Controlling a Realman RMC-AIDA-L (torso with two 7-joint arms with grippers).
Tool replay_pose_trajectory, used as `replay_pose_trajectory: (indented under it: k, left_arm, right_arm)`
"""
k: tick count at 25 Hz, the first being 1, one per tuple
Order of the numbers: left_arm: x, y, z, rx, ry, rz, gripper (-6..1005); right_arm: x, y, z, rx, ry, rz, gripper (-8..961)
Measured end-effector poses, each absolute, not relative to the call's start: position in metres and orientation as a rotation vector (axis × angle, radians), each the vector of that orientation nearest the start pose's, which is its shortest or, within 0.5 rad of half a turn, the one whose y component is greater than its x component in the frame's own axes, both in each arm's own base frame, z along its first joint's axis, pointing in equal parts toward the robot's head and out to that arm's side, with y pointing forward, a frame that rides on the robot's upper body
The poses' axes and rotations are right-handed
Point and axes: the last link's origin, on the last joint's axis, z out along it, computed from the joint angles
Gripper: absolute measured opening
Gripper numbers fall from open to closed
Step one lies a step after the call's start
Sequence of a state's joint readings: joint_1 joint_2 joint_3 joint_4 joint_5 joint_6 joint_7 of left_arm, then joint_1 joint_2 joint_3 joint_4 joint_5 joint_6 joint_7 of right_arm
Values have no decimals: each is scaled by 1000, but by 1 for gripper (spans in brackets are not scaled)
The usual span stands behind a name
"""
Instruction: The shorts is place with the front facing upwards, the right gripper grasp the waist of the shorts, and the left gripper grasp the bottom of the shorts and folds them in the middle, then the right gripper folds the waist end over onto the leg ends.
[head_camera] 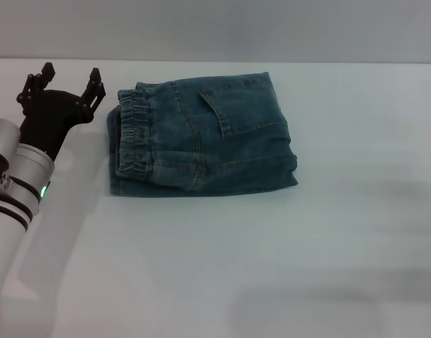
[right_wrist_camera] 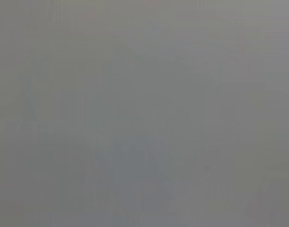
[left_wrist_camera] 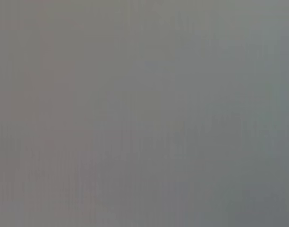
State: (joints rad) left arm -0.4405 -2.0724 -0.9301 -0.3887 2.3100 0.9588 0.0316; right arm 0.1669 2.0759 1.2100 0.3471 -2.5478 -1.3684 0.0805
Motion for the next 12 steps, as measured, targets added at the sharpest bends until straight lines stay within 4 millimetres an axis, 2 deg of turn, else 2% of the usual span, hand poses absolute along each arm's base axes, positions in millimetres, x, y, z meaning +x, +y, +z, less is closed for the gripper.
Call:
replay_pose_trajectory:
  k: [12]
  left_arm:
    - [-294,356,-36,-1661,-521,-639,799]
  right_arm:
    - [350,267,30,-1310,442,764,800]
